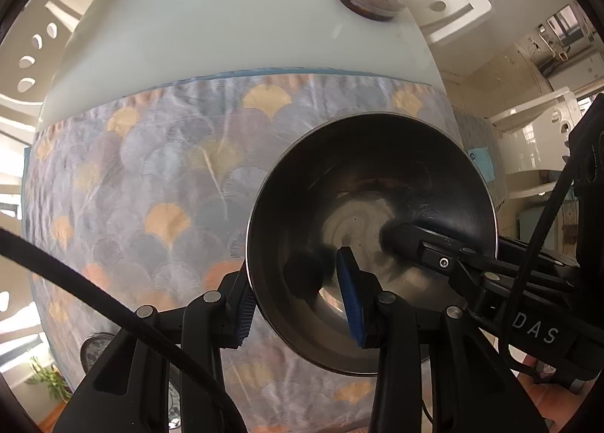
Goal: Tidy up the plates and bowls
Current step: 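Lower the blue steel bowl into the nested steel bowl with both grippers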
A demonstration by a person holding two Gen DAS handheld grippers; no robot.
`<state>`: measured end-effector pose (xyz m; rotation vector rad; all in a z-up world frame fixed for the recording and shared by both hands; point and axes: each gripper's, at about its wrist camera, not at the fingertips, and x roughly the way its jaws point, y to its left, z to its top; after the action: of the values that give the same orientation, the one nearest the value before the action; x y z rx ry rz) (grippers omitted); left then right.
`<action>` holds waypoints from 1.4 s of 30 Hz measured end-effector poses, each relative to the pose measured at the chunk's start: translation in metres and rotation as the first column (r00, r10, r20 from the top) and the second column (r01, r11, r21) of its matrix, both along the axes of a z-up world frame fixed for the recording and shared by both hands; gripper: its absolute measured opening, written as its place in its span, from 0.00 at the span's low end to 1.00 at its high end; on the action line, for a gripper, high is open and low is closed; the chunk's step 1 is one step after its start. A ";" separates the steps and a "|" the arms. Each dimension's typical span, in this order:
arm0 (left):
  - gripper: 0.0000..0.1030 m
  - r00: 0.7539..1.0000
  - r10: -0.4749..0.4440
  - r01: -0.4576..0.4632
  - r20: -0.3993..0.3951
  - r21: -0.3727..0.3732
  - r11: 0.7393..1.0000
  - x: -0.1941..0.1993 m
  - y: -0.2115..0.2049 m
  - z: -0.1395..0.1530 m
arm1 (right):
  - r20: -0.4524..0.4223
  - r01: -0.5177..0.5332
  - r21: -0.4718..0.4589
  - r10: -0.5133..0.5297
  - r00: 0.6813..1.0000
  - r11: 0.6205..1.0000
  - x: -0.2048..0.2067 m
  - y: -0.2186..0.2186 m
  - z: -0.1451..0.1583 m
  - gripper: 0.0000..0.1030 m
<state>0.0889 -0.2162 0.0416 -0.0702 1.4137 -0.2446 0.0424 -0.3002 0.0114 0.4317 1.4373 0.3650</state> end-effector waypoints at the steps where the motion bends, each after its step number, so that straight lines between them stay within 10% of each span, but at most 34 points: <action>1: 0.35 1.000 -0.004 0.004 0.001 0.001 1.000 0.000 -0.003 0.000 | 0.000 0.005 0.001 -0.005 1.000 1.000 -0.001 -0.004 0.000 0.25; 42: 0.35 1.000 0.011 -0.011 -0.012 -0.043 0.999 0.021 -0.048 -0.029 | -0.003 0.094 -0.012 -0.094 0.996 0.995 0.012 -0.061 -0.034 0.29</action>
<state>0.1098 -0.2641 0.0129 -0.1153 1.4196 -0.2664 0.0544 -0.3608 -0.0224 0.4886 1.4165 0.2795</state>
